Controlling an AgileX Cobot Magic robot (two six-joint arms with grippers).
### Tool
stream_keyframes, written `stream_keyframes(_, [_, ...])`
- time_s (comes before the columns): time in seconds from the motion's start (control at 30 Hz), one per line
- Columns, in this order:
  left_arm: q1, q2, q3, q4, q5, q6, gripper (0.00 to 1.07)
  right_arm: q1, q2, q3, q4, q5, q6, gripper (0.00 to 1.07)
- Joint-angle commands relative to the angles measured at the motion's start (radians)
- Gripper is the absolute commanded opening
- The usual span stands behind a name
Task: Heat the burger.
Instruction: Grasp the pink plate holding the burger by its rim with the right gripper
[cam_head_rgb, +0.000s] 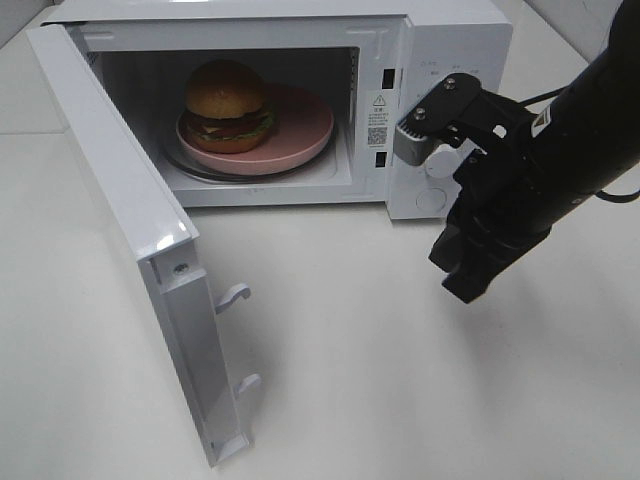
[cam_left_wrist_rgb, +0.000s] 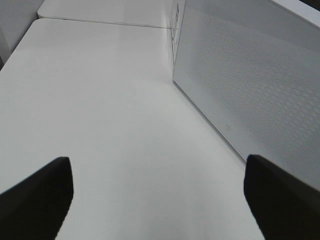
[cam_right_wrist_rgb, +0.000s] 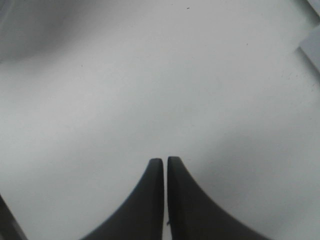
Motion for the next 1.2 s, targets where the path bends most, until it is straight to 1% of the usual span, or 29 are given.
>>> stream_keyframes(0.03, [0.000, -0.006, 0.001, -0.005, 0.006, 0.001, 0.85, 0.003, -0.008, -0.008, -0.056, 0.013, -0.223, 0.05])
stream_keyframes(0.07, [0.000, -0.006, 0.001, -0.005, 0.006, 0.001, 0.85, 0.003, -0.008, -0.008, -0.056, 0.013, -0.223, 0.05])
stream_keyframes(0.13, [0.000, -0.006, 0.001, -0.005, 0.006, 0.001, 0.85, 0.003, -0.008, -0.008, -0.060, 0.012, -0.351, 0.06])
stream_keyframes(0.17, [0.000, -0.006, 0.001, -0.005, 0.006, 0.001, 0.85, 0.003, -0.008, -0.008, -0.060, 0.012, -0.351, 0.06])
stream_keyframes(0.27, [0.000, -0.006, 0.001, -0.005, 0.006, 0.001, 0.85, 0.003, -0.008, -0.008, -0.067, 0.014, -0.469, 0.09])
stream_keyframes(0.3, [0.000, -0.006, 0.001, -0.005, 0.006, 0.001, 0.85, 0.003, -0.008, -0.008, -0.072, 0.014, -0.490, 0.11])
stream_keyframes(0.33, [0.000, -0.006, 0.001, -0.005, 0.006, 0.001, 0.85, 0.003, -0.008, -0.008, -0.079, 0.012, -0.487, 0.17])
stream_keyframes(0.37, [0.000, -0.006, 0.001, -0.005, 0.006, 0.001, 0.85, 0.003, -0.008, -0.008, -0.079, 0.012, -0.487, 0.17])
stream_keyframes(0.4, [0.000, -0.006, 0.001, -0.005, 0.006, 0.001, 0.85, 0.003, -0.008, -0.008, -0.079, 0.009, -0.480, 0.22])
stream_keyframes(0.43, [0.000, -0.006, 0.001, -0.005, 0.006, 0.001, 0.85, 0.003, -0.008, -0.008, -0.079, -0.003, -0.443, 0.35])
stream_keyframes(0.47, [0.000, -0.006, 0.001, -0.005, 0.006, 0.001, 0.85, 0.003, -0.008, -0.008, -0.079, -0.003, -0.443, 0.35])
stream_keyframes(0.5, [0.000, -0.006, 0.001, -0.005, 0.006, 0.001, 0.85, 0.003, -0.008, -0.008, -0.079, -0.008, -0.426, 0.43])
stream_keyframes(0.53, [0.000, -0.006, 0.001, -0.005, 0.006, 0.001, 0.85, 0.003, -0.008, -0.008, -0.079, -0.008, -0.426, 0.43])
stream_keyframes(0.6, [0.000, -0.006, 0.001, -0.005, 0.006, 0.001, 0.85, 0.003, -0.008, -0.008, -0.080, -0.036, -0.378, 0.79])
stream_keyframes(0.63, [0.000, -0.006, 0.001, -0.005, 0.006, 0.001, 0.85, 0.003, -0.008, -0.008, -0.080, -0.036, -0.378, 0.79])
stream_keyframes(0.67, [0.000, -0.006, 0.001, -0.005, 0.006, 0.001, 0.85, 0.003, -0.008, -0.008, -0.084, -0.036, -0.378, 0.86])
stream_keyframes(0.7, [0.000, -0.006, 0.001, -0.005, 0.006, 0.001, 0.85, 0.003, -0.008, -0.008, -0.095, -0.035, -0.378, 0.97])
stream_keyframes(0.77, [0.000, -0.006, 0.001, -0.005, 0.006, 0.001, 0.85, 0.003, -0.008, -0.008, -0.111, -0.038, -0.378, 1.00])
stream_keyframes(0.8, [0.000, -0.006, 0.001, -0.005, 0.006, 0.001, 0.85, 0.003, -0.008, -0.008, -0.148, -0.048, -0.378, 0.99])
stream_keyframes(0.83, [0.000, -0.006, 0.001, -0.005, 0.006, 0.001, 0.85, 0.003, -0.008, -0.008, -0.148, -0.048, -0.378, 0.99])
stream_keyframes(0.87, [0.000, -0.006, 0.001, -0.005, 0.006, 0.001, 0.85, 0.009, -0.008, -0.008, -0.197, -0.058, -0.378, 0.99])
stream_keyframes(0.9, [0.000, -0.006, 0.001, -0.005, 0.006, 0.001, 0.85, 0.009, -0.008, -0.008, -0.197, -0.058, -0.378, 0.99])
stream_keyframes(0.97, [0.000, -0.006, 0.001, -0.005, 0.006, 0.001, 0.85, 0.055, -0.008, -0.008, -0.307, -0.086, -0.355, 0.98])
stream_keyframes(1.0, [0.000, -0.006, 0.001, -0.005, 0.006, 0.001, 0.85, 0.055, -0.008, -0.008, -0.307, -0.086, -0.355, 0.98])
stream_keyframes(1.03, [0.000, -0.006, 0.001, -0.005, 0.006, 0.001, 0.85, 0.076, -0.008, -0.008, -0.350, -0.104, -0.337, 0.98])
stream_keyframes(1.07, [0.000, -0.006, 0.001, -0.005, 0.006, 0.001, 0.85, 0.103, -0.008, -0.008, -0.425, -0.134, -0.303, 0.97])
stream_keyframes(1.1, [0.000, -0.006, 0.001, -0.005, 0.006, 0.001, 0.85, 0.103, -0.008, -0.008, -0.425, -0.134, -0.303, 0.97])
stream_keyframes(1.13, [0.000, -0.006, 0.001, -0.005, 0.006, 0.001, 0.85, 0.120, -0.008, -0.008, -0.503, -0.167, -0.271, 0.97])
stream_keyframes(1.2, [0.000, -0.006, 0.001, -0.005, 0.006, 0.001, 0.85, 0.127, -0.008, -0.008, -0.531, -0.181, -0.256, 0.96])
